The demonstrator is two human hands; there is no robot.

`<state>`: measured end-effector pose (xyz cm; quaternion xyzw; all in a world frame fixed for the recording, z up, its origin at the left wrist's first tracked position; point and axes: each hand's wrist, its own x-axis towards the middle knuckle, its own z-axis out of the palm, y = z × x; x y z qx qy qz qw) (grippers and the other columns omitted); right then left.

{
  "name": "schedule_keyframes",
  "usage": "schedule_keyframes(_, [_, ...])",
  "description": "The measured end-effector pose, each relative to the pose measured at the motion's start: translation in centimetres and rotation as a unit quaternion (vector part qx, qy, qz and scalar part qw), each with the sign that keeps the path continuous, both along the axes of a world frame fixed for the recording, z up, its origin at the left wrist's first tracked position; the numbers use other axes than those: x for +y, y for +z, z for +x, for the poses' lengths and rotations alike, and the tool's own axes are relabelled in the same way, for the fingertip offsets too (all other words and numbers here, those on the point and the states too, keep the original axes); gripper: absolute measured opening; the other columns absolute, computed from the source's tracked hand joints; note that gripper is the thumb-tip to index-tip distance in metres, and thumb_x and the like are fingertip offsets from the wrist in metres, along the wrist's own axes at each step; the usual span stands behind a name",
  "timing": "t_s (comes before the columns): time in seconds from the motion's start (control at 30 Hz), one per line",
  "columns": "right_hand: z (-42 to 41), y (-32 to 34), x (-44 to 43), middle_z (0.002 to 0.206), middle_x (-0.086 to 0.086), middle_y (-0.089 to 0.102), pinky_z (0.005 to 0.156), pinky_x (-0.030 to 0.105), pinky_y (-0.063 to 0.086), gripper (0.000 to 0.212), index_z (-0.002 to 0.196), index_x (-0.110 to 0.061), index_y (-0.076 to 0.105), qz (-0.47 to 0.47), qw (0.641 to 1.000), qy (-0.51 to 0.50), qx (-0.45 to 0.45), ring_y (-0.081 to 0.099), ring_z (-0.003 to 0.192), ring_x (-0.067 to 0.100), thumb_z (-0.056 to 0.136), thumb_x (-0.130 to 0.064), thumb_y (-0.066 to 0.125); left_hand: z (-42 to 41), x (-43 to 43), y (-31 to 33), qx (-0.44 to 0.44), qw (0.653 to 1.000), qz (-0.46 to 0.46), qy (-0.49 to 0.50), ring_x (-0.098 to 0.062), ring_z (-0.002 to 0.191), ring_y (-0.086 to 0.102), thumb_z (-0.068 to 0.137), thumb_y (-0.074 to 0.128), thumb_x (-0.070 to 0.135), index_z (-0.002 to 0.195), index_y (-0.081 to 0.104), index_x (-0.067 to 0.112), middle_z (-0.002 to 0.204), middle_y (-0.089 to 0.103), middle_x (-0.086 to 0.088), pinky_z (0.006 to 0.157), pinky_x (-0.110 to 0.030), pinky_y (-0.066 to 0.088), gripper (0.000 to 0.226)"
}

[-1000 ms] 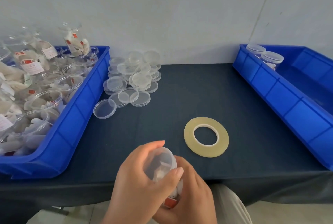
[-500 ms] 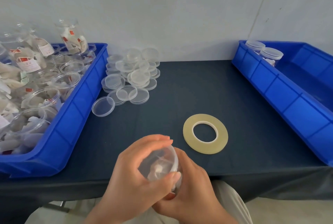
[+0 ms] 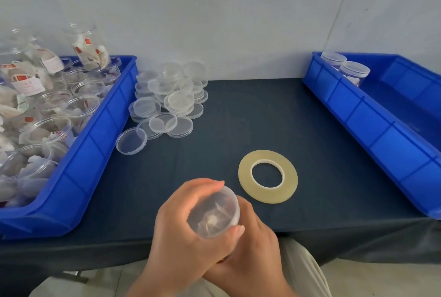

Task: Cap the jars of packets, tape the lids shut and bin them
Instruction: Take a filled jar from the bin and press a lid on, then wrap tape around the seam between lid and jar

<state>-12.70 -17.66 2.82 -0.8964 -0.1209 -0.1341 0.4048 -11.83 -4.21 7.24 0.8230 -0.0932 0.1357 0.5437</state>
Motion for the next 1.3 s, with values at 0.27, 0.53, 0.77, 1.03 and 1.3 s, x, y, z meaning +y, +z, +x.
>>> schedule_keyframes(0.27, [2.8,0.6,-0.5,0.136,-0.028,0.056,0.088,0.020,0.055,0.085,0.143,-0.043,0.048,0.091,0.995,0.033,0.013,0.063,0.120,-0.002,0.070,-0.059,0.089,1.6,0.7,-1.0,-0.032,0.998,-0.041,-0.043,-0.014,0.147,0.049,0.066,0.093,0.054,0.156,0.043,0.036,0.157,0.052,0.016,0.109,-0.020,0.045,0.104])
schedule_keyframes(0.53, [6.6,-1.2,-4.6,0.173,-0.013,0.023,0.127,0.016,0.012,0.121,0.169,-0.021,0.018,-0.085,0.988,0.127,0.019,0.007,0.159,-0.006,0.079,-0.077,0.076,3.5,1.1,-3.7,0.007,0.995,-0.080,0.064,-0.002,0.133,0.056,0.060,0.089,0.058,0.152,0.039,0.046,0.137,0.059,0.028,0.099,-0.008,0.045,0.105])
schedule_keyframes(0.77, [10.2,-2.3,-10.9,0.172,-0.012,0.027,0.126,0.029,0.021,0.081,0.163,-0.029,0.036,-0.327,0.939,0.030,0.103,0.023,0.159,0.015,0.098,-0.076,0.042,6.8,1.6,-4.2,0.011,0.998,-0.058,0.021,0.001,0.133,0.053,0.066,0.088,0.057,0.155,0.025,0.051,0.136,0.052,0.037,0.099,-0.007,0.045,0.109])
schedule_keyframes(1.03, [9.4,-0.5,-12.0,0.109,-0.020,0.063,0.089,0.024,0.043,0.054,0.114,-0.036,0.065,-0.328,0.941,0.035,0.076,0.056,0.104,0.005,0.091,-0.081,0.045,9.3,2.9,-4.9,0.011,0.998,-0.042,-0.040,-0.006,0.139,0.051,0.069,0.091,0.044,0.161,0.017,0.042,0.147,0.053,0.023,0.104,-0.009,0.044,0.118])
schedule_keyframes(1.3, [4.9,1.1,-10.4,0.098,-0.023,0.059,0.061,0.015,0.043,0.039,0.098,-0.047,0.048,0.002,0.994,-0.002,0.107,0.057,0.084,0.005,0.081,-0.082,0.050,5.9,2.2,-3.3,-0.092,0.991,0.013,0.094,-0.014,0.153,0.035,0.073,0.084,0.059,0.162,0.030,0.023,0.163,0.035,0.010,0.121,-0.018,0.029,0.109])
